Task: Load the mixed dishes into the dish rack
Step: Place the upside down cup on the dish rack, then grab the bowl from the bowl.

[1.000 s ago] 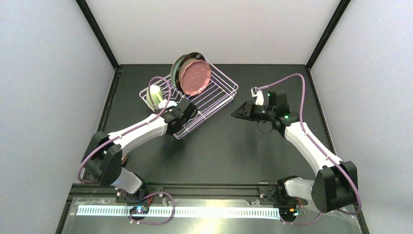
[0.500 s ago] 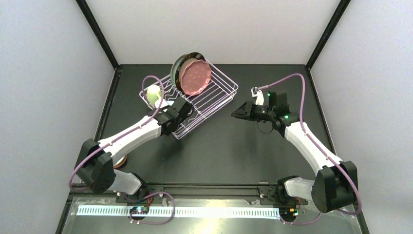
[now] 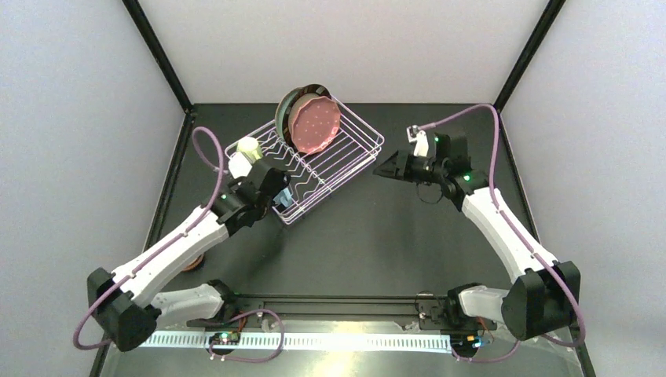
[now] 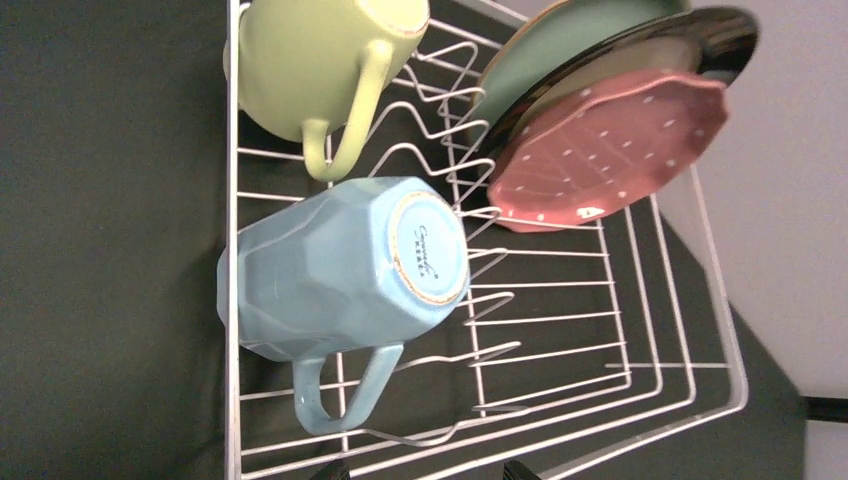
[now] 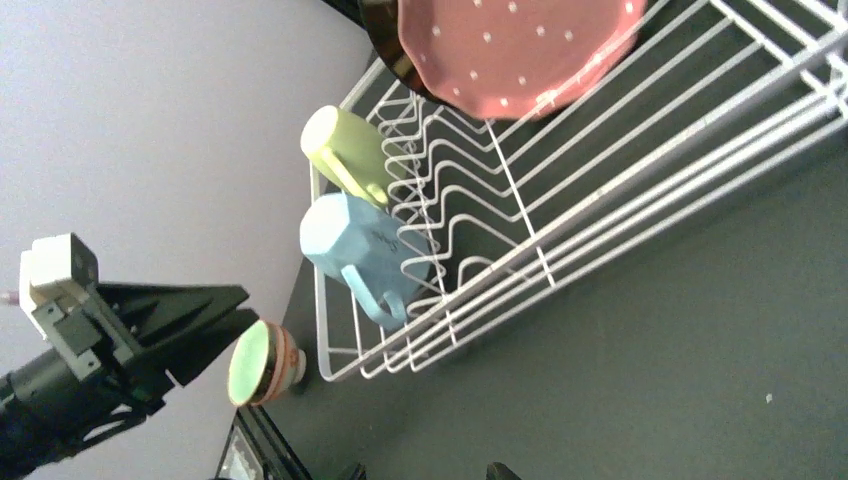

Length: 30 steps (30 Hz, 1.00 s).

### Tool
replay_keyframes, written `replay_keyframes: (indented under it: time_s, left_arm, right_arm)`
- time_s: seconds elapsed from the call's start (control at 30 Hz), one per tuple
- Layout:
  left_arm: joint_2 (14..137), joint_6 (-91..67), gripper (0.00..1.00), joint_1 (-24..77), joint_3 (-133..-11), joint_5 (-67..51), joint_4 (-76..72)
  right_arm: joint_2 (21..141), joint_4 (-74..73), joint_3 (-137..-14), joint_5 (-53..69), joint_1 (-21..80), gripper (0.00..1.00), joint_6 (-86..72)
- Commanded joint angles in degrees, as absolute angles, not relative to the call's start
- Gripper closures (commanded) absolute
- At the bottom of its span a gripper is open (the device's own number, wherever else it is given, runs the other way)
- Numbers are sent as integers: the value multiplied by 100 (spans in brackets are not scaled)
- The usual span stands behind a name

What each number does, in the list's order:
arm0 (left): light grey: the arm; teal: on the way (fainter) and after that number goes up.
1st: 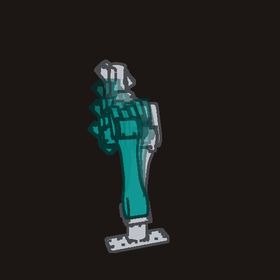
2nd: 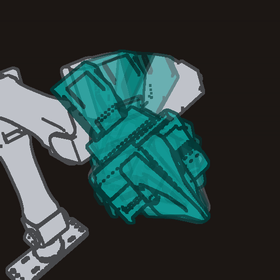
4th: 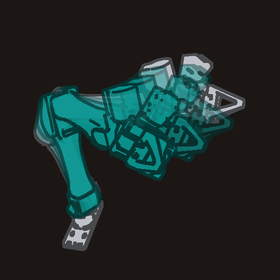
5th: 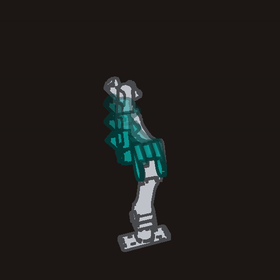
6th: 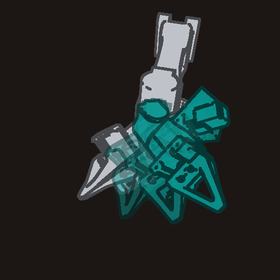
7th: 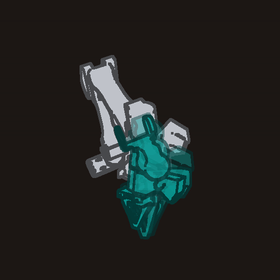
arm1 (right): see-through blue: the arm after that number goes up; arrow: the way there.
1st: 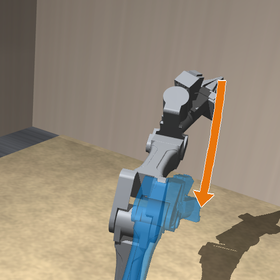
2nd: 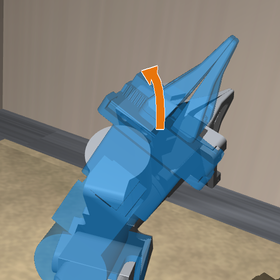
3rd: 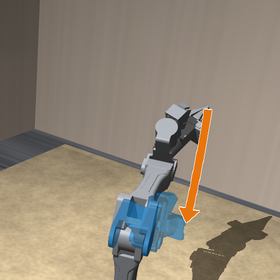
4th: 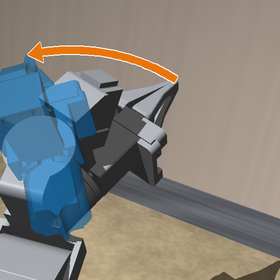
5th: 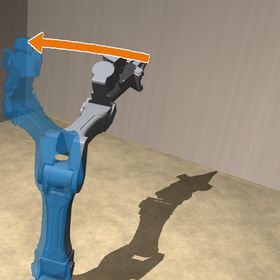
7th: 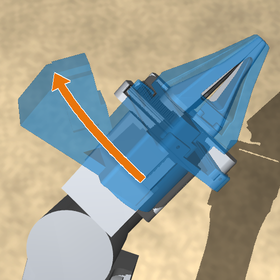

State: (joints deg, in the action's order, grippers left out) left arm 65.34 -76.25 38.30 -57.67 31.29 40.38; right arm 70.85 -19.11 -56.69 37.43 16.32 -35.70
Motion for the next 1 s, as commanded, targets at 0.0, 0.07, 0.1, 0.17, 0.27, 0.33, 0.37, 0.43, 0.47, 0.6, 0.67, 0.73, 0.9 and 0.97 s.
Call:
replay_keyframes:
  time_s: [0.0, 0.07, 0.1, 0.17, 0.27, 0.33, 0.37, 0.43, 0.47, 0.6, 0.67, 0.73, 0.9, 0.97]
  left_arm:
    - [6043, -7451, 13, 3871, -5747, 3440, 4306]
    - [5841, -7434, 13, 3870, -5771, 3513, 4448]
    - [5742, -7423, 13, 3869, -5781, 3539, 4509]
    - [5571, -7383, 13, 3869, -5811, 3586, 4604]
    - [5340, -7267, 13, 3868, -5894, 3620, 4728]
    - [5189, -7211, 13, 3871, -6018, 3653, 4874]
    - [5127, -7171, 13, 3875, -6088, 3677, 4950]
    - [4973, -7090, 13, 3876, -6217, 3746, 5067]
    - [4896, -7011, 13, 3876, -6274, 3765, 5106]
    - [4628, -6904, 13, 3876, -6529, 3868, 5360]
    - [4493, -6952, 13, 3876, -6621, 3963, 5595]
    - [4317, -7025, 13, 3876, -6640, 4101, 5797]
    - [3989, -7321, 13, 3871, -6614, 4579, 6559]
    - [3912, -7481, 13, 3876, -6550, 4737, 6831]
  right_arm:
    - [7453, -2255, -6326, 3686, 1687, 31, -3176]
    - [7700, -2431, -6733, 3618, 1866, 31, -3029]
    - [7845, -2518, -6968, 3567, 1965, 32, -2957]
    - [8168, -2686, -7431, 3504, 2201, 32, -2839]
    - [8721, -2987, -8252, 3370, 2637, 32, -2624]
    - [9096, -3175, -8707, 3247, 2950, 32, -2508]
    - [9251, -3211, -8901, 3204, 3114, 32, -2472]
    - [9568, -3318, -9291, 3126, 3421, 32, -2418]
    - [9736, -3393, -9497, 3092, 3583, 32, -2378]
    - [10454, -3739, -10351, 2951, 4210, 32, -2237]
    - [10796, -3827, -10641, 2921, 4517, 32, -2233]
    - [11008, -3853, -10845, 2888, 4724, 32, -2257]
    - [11154, -3696, -10916, 2728, 4897, 32, -2421]
    - [11067, -3593, -10769, 2655, 4896, 32, -2434]
